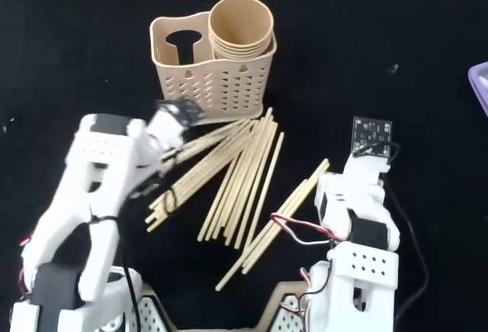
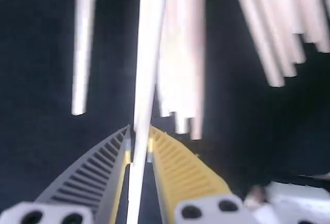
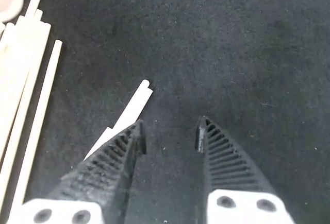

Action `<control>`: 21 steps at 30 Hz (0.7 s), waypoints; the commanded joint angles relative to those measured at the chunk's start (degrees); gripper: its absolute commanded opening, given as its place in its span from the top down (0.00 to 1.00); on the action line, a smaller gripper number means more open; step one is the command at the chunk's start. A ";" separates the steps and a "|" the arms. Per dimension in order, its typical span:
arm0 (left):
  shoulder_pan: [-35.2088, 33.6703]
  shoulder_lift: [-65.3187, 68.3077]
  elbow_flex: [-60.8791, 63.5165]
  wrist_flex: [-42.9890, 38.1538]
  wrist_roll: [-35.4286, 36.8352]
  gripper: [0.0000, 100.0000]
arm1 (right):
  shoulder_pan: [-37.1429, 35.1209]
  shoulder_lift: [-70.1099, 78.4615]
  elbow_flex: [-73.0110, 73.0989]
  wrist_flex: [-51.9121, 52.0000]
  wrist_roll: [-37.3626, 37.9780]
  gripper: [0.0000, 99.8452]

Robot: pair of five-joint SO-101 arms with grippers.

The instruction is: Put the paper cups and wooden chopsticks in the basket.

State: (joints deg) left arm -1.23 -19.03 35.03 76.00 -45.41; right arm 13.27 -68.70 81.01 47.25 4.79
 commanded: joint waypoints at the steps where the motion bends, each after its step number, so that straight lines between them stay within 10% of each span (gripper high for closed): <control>1: -5.49 -0.97 1.45 -2.02 -4.22 0.97 | 0.35 -1.19 -0.22 -1.23 -0.44 0.82; 14: -7.78 -0.79 8.48 -5.54 -10.20 0.97 | 0.26 -1.01 -0.04 -1.32 -0.44 0.82; 21: -10.77 -0.26 8.48 -7.12 -10.20 0.79 | 0.26 -1.19 0.31 -1.41 -0.44 0.82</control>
State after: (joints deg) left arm -10.64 -18.95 43.91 70.46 -54.99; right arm 13.36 -68.79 81.63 47.25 4.70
